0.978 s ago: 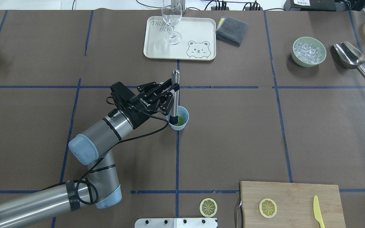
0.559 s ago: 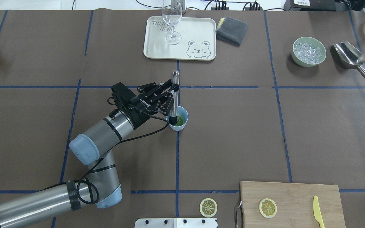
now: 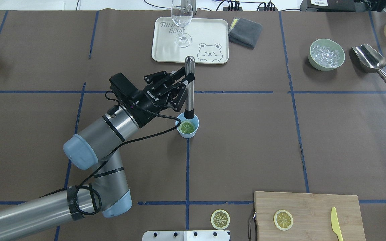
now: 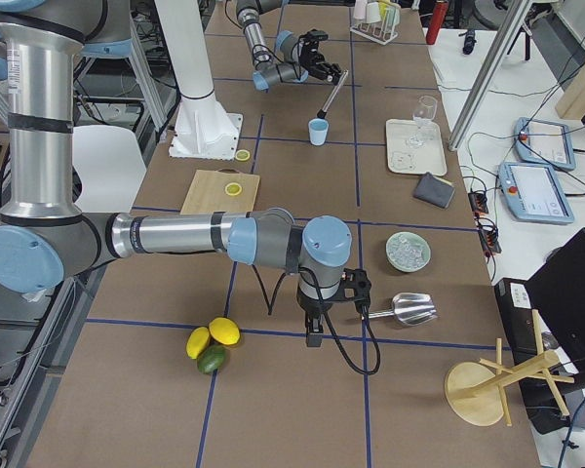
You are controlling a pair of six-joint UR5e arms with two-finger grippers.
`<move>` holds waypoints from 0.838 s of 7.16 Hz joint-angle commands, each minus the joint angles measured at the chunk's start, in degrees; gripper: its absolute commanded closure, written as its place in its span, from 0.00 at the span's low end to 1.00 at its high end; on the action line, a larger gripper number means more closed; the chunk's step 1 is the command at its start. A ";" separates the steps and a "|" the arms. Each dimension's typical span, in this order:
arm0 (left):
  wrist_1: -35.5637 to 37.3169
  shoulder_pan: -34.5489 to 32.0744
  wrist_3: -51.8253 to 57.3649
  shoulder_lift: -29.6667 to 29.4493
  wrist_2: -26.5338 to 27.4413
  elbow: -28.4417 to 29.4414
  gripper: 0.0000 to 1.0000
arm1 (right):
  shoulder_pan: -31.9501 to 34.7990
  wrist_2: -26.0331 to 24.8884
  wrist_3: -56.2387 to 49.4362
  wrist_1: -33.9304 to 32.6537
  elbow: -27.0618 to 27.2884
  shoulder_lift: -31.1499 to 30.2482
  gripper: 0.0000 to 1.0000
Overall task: Squeeze lemon into cup
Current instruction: 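Lift the muddler out of the cup and carry it back with the left gripper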
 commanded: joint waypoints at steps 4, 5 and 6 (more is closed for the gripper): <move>36.47 -11.10 -0.53 0.71 -11.81 -11.06 1.00 | 0.00 0.09 -0.02 0.04 0.32 0.00 0.00; 45.45 -12.51 -0.44 1.58 -14.18 -12.91 1.00 | 0.00 0.09 -0.02 0.04 0.32 0.00 0.00; 52.32 -14.79 -0.44 2.20 -18.82 -13.10 1.00 | 0.00 0.09 -0.02 0.04 0.32 0.00 0.00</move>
